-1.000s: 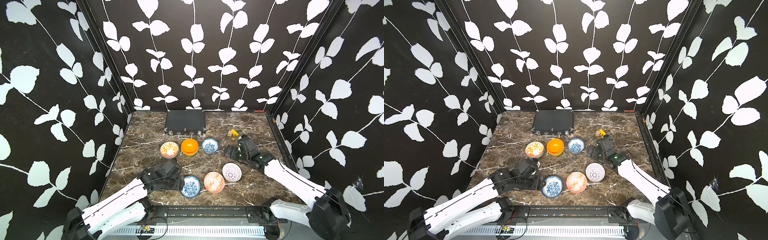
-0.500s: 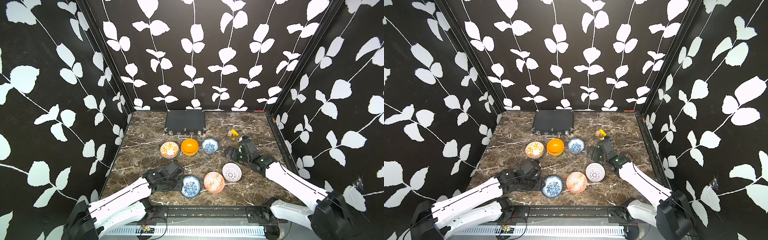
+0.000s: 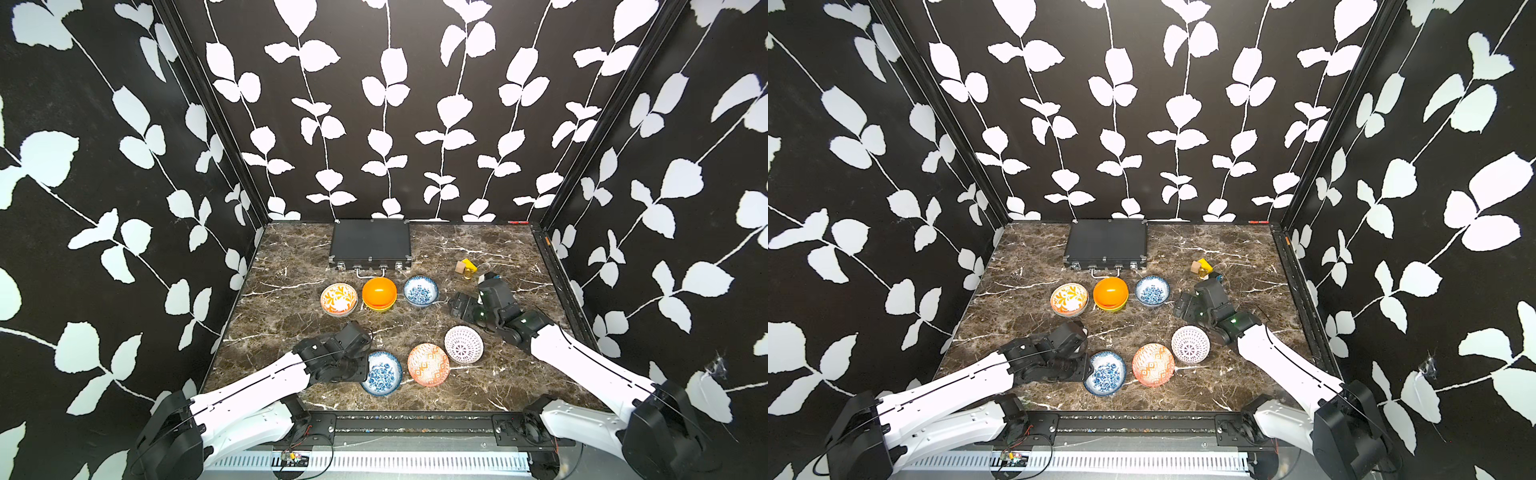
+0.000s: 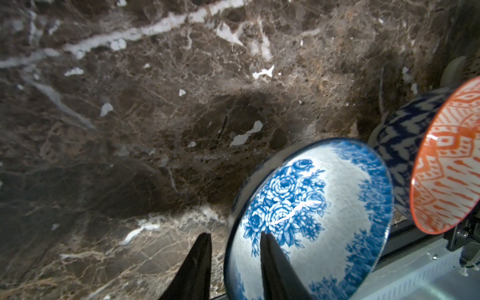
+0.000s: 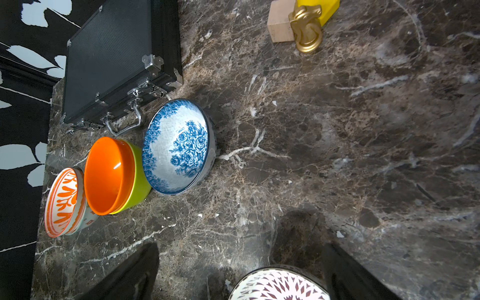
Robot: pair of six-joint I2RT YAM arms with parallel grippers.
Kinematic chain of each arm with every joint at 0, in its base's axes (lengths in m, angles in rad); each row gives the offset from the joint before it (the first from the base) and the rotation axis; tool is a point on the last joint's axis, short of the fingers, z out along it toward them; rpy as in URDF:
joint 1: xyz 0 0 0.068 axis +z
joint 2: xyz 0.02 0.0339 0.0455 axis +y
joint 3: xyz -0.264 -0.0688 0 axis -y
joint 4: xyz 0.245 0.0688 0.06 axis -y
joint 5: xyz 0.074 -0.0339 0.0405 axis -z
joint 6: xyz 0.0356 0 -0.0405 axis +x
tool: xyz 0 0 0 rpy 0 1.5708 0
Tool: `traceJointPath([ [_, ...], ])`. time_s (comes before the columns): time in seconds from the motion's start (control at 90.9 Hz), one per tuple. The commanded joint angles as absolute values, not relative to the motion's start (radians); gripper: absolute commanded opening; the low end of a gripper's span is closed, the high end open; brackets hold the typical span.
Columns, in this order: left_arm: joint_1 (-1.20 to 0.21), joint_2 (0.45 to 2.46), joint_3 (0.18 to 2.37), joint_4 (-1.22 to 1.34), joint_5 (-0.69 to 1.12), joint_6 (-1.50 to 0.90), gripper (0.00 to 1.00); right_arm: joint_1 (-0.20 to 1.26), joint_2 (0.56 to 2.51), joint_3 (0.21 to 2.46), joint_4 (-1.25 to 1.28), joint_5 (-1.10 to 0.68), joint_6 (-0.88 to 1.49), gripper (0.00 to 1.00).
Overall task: Stack the bowls
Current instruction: Pick up the bowl from the center of the board, then place the bowl on the bowl.
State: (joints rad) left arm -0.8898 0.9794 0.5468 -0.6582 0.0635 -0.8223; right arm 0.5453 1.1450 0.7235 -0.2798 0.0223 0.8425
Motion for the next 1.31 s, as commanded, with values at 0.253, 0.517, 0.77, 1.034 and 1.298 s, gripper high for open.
traceJointPath([
  [0.253, -0.894, 0.997, 0.527, -0.634, 0.058, -0.806, 0.15, 0.551, 1.132, 0.709, -0.253, 0.041, 0.856, 0.99],
  [0.517, -0.894, 0.963, 0.591, -0.702, 0.031, -0.784, 0.00, 0.551, 1.134, 0.708, -0.251, 0.043, 0.857, 0.99],
  [0.77, -0.892, 0.919, 0.749, -0.795, -0.021, -0.749, 0.00, 0.551, 1.130, 0.703, -0.247, 0.054, 0.860, 0.99],
  [1.034, -0.751, 1.134, 1.004, -0.716, 0.097, -0.685, 0.00, 0.551, 1.072, 0.660, -0.230, 0.127, 0.901, 0.99],
  [1.298, -0.712, 1.590, 1.553, -0.783, 0.154, -0.552, 0.00, 0.551, 1.030, 0.632, -0.212, 0.141, 0.903, 0.99],
])
